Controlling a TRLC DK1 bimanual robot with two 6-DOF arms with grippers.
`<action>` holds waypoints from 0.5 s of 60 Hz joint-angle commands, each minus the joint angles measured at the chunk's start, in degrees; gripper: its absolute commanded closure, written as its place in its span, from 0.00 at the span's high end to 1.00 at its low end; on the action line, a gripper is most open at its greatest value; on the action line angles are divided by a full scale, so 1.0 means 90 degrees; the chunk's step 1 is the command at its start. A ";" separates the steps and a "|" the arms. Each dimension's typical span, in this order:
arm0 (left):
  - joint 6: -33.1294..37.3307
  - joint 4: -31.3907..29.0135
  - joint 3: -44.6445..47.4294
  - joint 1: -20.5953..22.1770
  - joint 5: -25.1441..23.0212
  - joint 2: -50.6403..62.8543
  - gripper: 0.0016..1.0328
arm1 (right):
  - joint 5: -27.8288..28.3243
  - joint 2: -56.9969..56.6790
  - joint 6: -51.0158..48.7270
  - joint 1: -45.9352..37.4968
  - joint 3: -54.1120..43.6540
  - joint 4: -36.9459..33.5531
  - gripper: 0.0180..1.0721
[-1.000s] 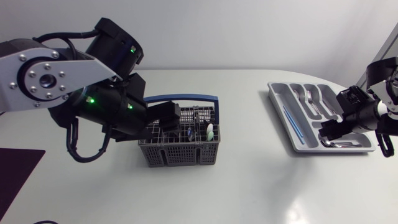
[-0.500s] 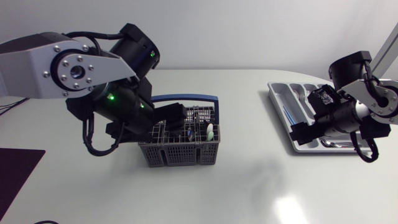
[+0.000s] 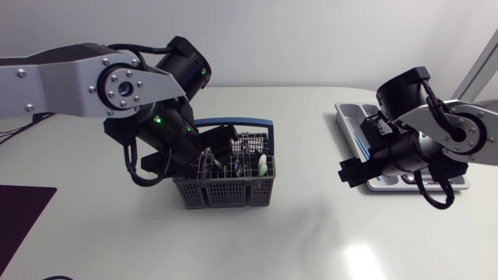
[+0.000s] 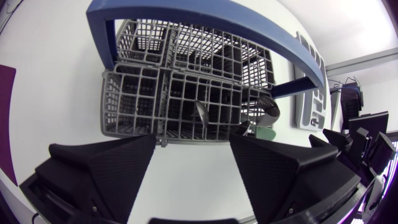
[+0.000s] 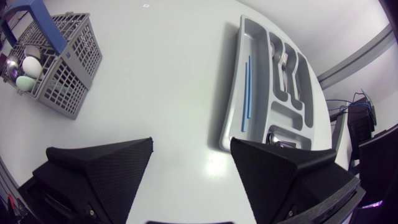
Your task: Unload the cutlery basket into the drawer organizer.
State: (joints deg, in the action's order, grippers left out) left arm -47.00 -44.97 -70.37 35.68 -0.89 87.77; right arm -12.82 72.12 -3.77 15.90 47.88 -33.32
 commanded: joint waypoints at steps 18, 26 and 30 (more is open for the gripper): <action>-0.0451 0.0163 -0.0355 -0.0127 0.0059 0.0434 0.53 | -0.0119 0.0278 0.0673 0.0567 0.0081 -0.0136 0.85; -0.0481 0.0260 -0.0345 -0.0146 0.0010 0.0502 0.40 | -0.0119 0.0356 0.0770 0.0636 0.0100 -0.0126 0.85; -0.0490 0.0309 -0.0355 -0.0127 -0.0029 0.0522 0.39 | -0.0119 0.0405 0.0810 0.0694 0.0100 -0.0116 0.85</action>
State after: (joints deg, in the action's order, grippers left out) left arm -49.56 -42.87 -72.12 34.81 -0.84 91.37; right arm -13.39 74.46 1.54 21.30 47.94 -33.71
